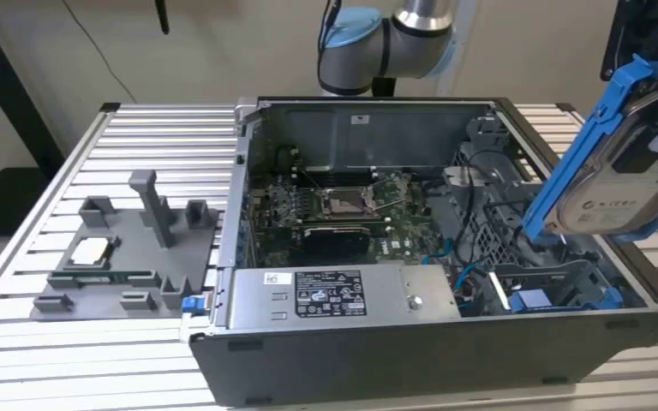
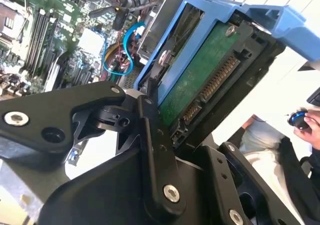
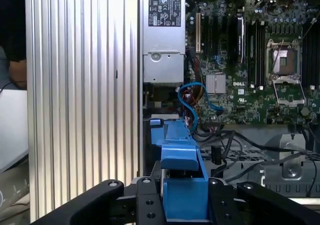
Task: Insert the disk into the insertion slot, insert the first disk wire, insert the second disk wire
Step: 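Insert the disk into the insertion slot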
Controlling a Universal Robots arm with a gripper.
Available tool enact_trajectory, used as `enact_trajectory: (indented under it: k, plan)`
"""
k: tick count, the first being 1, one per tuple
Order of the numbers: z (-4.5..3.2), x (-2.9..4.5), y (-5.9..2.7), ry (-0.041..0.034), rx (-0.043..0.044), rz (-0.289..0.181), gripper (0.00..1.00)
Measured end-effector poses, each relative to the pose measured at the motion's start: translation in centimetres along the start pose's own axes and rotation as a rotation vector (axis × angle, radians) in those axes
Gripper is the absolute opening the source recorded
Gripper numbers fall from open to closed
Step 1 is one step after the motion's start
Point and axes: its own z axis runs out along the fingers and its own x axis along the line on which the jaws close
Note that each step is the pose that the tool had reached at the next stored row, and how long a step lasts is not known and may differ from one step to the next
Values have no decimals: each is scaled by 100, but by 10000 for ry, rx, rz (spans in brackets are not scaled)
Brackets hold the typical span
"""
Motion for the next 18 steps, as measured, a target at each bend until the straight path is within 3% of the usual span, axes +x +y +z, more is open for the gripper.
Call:
enact_trajectory:
  k: [18]
  plan:
    - [136,3,-59,0,0,0,33]
